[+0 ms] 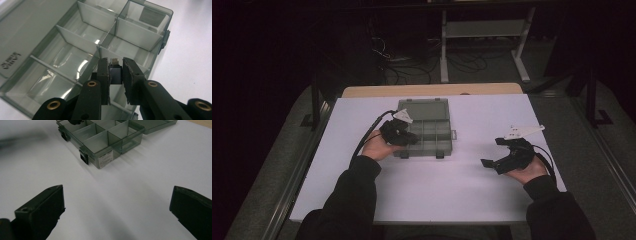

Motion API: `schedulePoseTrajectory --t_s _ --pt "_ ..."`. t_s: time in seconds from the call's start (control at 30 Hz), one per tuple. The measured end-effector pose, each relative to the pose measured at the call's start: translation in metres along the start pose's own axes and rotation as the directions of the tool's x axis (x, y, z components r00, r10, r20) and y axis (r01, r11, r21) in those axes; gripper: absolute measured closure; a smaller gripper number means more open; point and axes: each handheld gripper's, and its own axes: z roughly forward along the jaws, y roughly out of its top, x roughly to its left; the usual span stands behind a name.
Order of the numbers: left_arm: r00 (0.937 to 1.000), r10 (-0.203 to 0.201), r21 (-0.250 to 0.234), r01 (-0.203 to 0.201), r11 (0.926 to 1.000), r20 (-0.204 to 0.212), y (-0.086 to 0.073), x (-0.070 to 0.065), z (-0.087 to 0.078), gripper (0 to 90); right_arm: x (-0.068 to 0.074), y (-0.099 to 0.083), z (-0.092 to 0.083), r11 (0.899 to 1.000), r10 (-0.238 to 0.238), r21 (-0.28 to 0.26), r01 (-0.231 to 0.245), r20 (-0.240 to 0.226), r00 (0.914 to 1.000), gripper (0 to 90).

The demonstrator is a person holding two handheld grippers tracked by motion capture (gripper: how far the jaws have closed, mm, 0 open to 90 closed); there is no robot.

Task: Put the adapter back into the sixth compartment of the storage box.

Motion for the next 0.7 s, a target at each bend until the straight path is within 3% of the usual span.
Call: schedulePoseTrajectory --t_s 0.2,0.23,0.43,0.57,0.7 --pt "0.9999 -0.009 0.015 0.009 0.9998 -0.007 -0.002 0.001 0.006 75.9 0.000 0.000 0.000 1.000 0.000 0.001 0.000 0.002 1.0000 0.0" --pt "0.9999 -0.011 0.006 0.010 0.9999 0.008 -0.003 0.001 0.005 75.6 0.000 0.000 0.000 1.000 0.001 0.002 -0.001 0.000 1.0000 0.0" --pt "0.9996 -0.026 -0.010 0.026 0.9996 0.012 -0.004 0.003 0.001 66.9 0.000 0.000 0.000 1.000 0.000 0.001 0.000 0.000 1.0000 0.0" --pt "0.9986 -0.014 -0.030 0.015 0.9994 0.051 -0.005 0.004 -0.005 62.7 0.001 0.000 0.000 1.000 0.000 0.003 0.000 0.000 1.0000 0.0" --pt "0.9980 -0.014 -0.044 0.017 0.9989 0.062 -0.006 0.003 -0.010 58.0 0.001 0.000 0.001 1.000 -0.003 0.009 0.003 0.001 1.0000 0.0"
